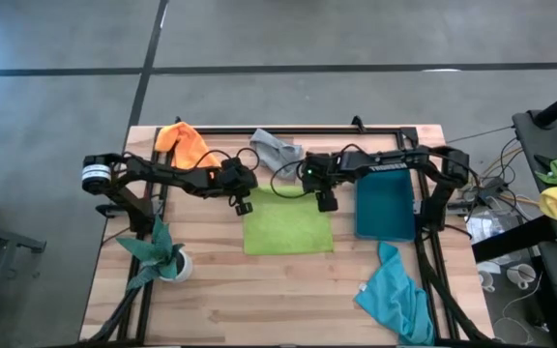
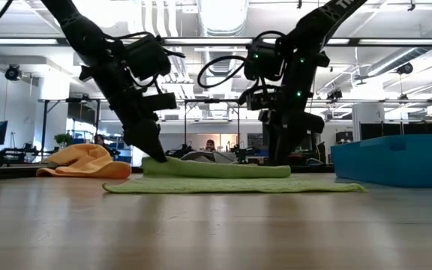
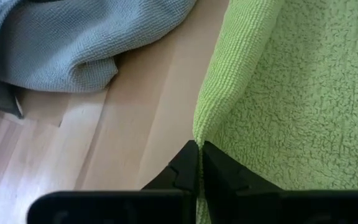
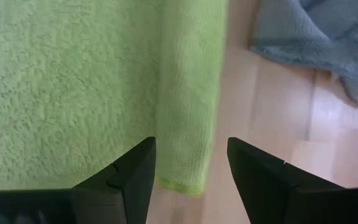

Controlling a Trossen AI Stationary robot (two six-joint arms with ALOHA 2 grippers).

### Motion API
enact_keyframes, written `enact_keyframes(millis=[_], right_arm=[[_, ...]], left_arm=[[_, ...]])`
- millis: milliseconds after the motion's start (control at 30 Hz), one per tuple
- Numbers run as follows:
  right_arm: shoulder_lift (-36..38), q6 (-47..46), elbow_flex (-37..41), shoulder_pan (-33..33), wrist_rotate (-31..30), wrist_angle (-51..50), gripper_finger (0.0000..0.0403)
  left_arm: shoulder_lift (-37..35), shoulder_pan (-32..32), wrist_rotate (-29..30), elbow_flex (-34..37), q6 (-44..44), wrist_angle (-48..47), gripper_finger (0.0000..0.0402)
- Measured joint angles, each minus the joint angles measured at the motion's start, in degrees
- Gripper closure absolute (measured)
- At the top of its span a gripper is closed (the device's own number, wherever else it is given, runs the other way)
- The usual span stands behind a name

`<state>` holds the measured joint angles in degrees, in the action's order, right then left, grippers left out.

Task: Roll microfiber towels into tight, uniform cylinder then place into a basket
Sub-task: Roll the green towel

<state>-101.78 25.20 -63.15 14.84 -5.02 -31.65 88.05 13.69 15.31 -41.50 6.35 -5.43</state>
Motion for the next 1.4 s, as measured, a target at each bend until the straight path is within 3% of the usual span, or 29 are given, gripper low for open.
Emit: enact_keyframes(millis=[300,1033,1200,1400], right_arm=[[0.0,-3.5,2.1,-0.2,-1.2,1.7,0.0208],[-2.3,-1.1,2.5,-1.0,-5.9,4.0,0.0213],[-2.3,-0.1,2.3,-0.9,-11.4,4.6,0.0213],[-2.2,0.3,2.1,-1.7,-12.2,5.1,0.0213]], left_arm=[[0.0,0.2,0.0,0.4,0.0,0.0,0.04],[0.0,0.2,0.0,0.6,0.0,0.1,0.04],[0.0,0.2,0.0,0.6,0.0,0.1,0.04],[0.0,0.2,0.0,0.6,-0.1,0.1,0.04]])
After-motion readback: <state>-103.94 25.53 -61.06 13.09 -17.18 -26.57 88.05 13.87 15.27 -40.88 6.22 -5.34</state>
